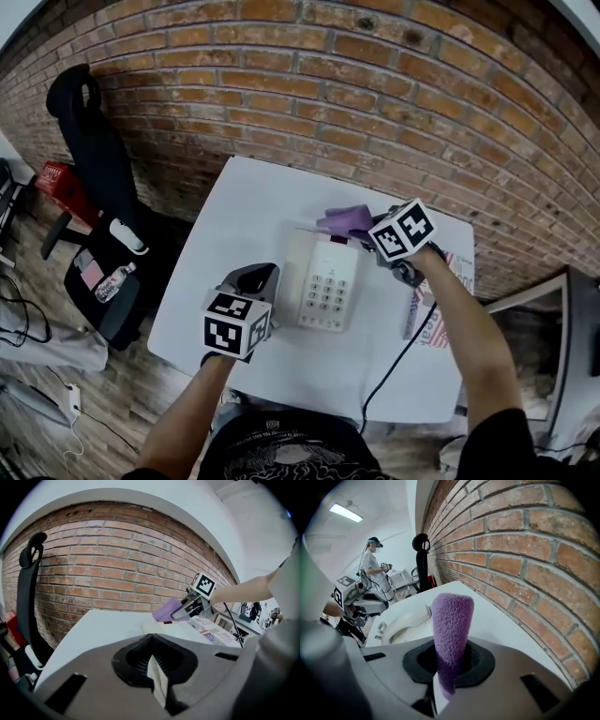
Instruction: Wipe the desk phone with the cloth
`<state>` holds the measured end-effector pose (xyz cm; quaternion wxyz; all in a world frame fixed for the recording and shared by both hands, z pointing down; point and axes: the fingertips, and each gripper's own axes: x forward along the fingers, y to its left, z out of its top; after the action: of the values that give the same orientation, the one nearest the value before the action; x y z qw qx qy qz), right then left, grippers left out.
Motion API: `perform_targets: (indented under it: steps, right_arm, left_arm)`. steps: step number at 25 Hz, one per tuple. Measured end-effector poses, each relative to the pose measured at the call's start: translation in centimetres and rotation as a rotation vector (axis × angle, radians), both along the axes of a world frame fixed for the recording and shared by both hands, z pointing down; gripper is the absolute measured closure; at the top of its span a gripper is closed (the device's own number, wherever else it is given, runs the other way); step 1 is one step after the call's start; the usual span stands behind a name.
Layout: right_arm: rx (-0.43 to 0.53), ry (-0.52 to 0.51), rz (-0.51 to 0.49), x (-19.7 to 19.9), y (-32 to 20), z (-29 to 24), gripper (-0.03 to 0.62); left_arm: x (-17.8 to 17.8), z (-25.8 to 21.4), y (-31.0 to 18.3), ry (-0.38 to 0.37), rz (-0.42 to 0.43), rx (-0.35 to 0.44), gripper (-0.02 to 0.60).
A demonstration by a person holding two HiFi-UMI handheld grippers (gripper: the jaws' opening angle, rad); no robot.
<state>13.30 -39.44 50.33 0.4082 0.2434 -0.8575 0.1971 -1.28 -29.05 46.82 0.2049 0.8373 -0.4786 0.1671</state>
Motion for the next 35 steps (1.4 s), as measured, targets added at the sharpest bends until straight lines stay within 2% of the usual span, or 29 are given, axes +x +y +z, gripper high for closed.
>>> perform_targets:
  steps: [5, 11, 20, 27, 35]
  right_arm:
    - [0.020, 0.013, 0.048, 1.6, 0.5, -0.1, 0.548]
    - [0.098, -0.007, 0.168, 4.3, 1.1, -2.3, 0.548]
    - [0.246, -0.114, 0.360, 6.9, 6.0, -7.7, 0.548]
    - [0.350, -0.224, 0.531, 6.7, 12.0, -11.4, 0.548]
    - [0.465, -0.263, 0.656, 4.6, 18.9, -14.6, 0.548]
  left_arm:
    - [0.6, -0.4, 0.0, 0.010, 0.020, 0.008, 0.577]
    - [0.3, -1.8, -0.3, 0.015, 0.037, 0.025, 0.577]
    - [1.0, -5.6, -0.2, 0.012, 0.122, 0.078, 0.577]
    - [0.5, -7.6, 1.0, 0.038, 0.130, 0.102, 0.577]
    - [-1.6, -9.7, 4.0, 0.051, 0.165, 0.137, 0.577]
